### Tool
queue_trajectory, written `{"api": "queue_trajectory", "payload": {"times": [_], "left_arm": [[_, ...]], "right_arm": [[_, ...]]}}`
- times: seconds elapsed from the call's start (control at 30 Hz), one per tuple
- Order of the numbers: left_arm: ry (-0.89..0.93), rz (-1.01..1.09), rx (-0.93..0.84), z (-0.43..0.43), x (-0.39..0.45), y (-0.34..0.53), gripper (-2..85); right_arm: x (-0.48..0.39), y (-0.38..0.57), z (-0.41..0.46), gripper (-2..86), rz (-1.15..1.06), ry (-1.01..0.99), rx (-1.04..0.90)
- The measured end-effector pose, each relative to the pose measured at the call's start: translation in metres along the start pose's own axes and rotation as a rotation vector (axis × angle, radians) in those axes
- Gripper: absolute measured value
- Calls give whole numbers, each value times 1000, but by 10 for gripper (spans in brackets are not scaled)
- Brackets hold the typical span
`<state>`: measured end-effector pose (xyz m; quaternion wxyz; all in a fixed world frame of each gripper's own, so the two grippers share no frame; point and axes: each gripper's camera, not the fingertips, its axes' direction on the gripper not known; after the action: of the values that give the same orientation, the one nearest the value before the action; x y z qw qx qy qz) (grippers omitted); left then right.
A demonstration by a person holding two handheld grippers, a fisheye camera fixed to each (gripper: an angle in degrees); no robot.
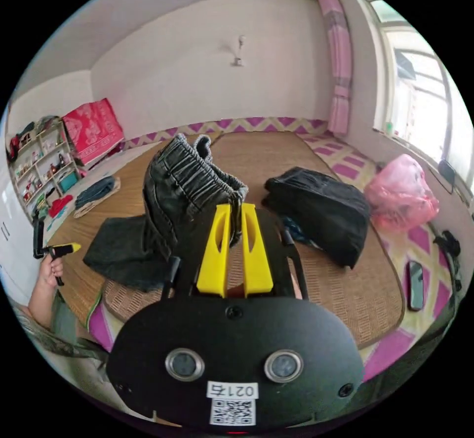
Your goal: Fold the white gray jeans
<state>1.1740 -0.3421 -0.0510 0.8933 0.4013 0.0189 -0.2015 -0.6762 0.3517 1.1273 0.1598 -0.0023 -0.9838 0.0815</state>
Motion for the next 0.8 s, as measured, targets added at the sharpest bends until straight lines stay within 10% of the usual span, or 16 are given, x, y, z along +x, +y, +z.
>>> {"api": "queue_trajectory", "payload": {"times": [0.27, 0.53, 0.8], "left_arm": [[-56, 166, -272, 147, 70, -78, 135], [-310, 541, -388, 253, 170, -100, 133], [-364, 428, -434, 296, 159, -107, 128]], "right_arm": [[190, 171, 35, 102, 437, -173, -103], [187, 275, 29, 98, 427, -358, -40], [208, 345, 44, 32, 525, -470, 3]]}}
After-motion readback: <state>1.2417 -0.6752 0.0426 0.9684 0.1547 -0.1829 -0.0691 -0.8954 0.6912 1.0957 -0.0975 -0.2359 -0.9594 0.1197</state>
